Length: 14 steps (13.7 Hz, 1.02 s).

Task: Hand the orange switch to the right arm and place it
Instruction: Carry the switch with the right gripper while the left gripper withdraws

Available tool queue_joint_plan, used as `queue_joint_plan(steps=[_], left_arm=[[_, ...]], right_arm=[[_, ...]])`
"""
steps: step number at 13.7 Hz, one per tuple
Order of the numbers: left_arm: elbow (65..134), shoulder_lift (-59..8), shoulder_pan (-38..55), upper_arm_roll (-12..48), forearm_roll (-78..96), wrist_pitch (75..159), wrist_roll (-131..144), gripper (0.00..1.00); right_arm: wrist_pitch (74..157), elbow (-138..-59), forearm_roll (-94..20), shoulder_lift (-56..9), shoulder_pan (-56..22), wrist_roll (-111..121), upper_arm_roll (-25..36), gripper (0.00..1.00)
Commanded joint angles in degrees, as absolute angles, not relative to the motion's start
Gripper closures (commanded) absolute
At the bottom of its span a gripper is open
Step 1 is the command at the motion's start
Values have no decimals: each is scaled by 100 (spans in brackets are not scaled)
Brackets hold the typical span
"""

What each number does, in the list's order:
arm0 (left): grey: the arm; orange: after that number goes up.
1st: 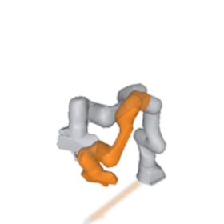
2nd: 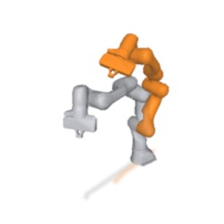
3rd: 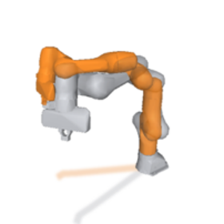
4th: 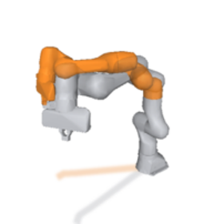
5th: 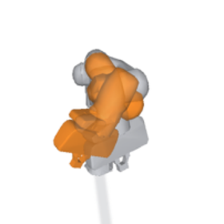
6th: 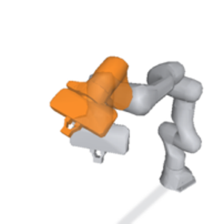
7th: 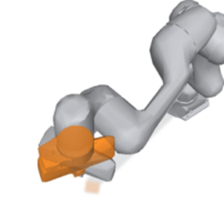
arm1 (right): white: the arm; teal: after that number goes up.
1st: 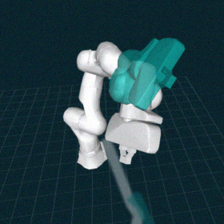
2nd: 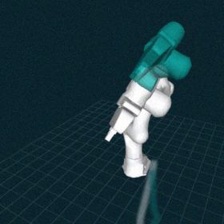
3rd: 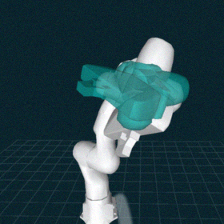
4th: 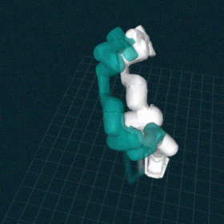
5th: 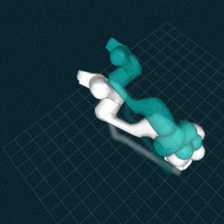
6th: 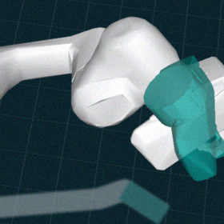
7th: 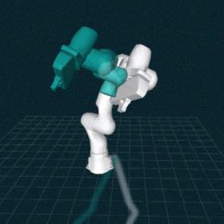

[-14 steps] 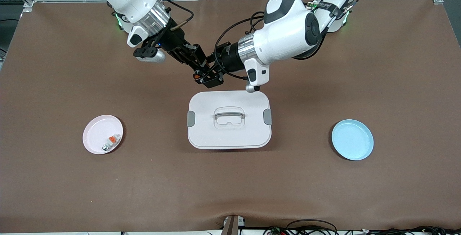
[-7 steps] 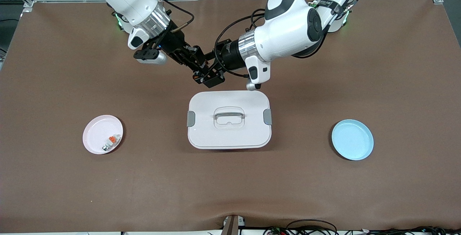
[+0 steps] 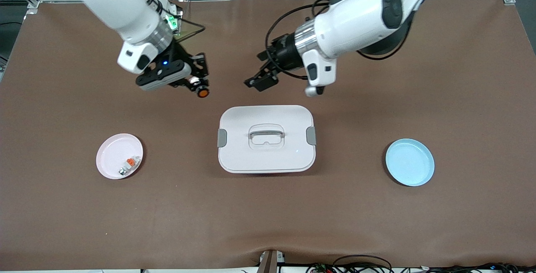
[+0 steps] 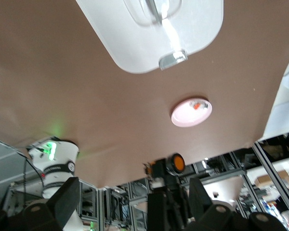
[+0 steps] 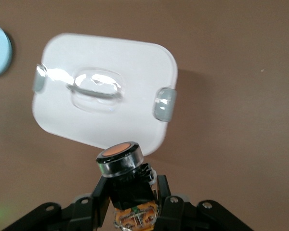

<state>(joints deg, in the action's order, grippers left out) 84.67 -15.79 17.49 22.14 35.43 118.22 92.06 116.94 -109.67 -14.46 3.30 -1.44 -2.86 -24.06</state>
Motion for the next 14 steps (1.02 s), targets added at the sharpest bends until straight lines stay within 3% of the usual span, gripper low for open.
queue_joint_plan(steps=[1, 7, 14], left_arm=[[8561, -1275, 1215, 2206, 3026, 11094, 9220, 0], [8613, -1169, -50, 2215, 1575, 10039, 8125, 0], [8929, -634, -1510, 2215, 1028, 9150, 5568, 0]], right_arm=[[11391, -10872, -1319, 290, 438, 1278, -2479, 100], [11347, -11153, -897, 255, 1396, 3758, -2479, 100], [11811, -11206, -309, -570, 2205, 5878, -2479, 100]])
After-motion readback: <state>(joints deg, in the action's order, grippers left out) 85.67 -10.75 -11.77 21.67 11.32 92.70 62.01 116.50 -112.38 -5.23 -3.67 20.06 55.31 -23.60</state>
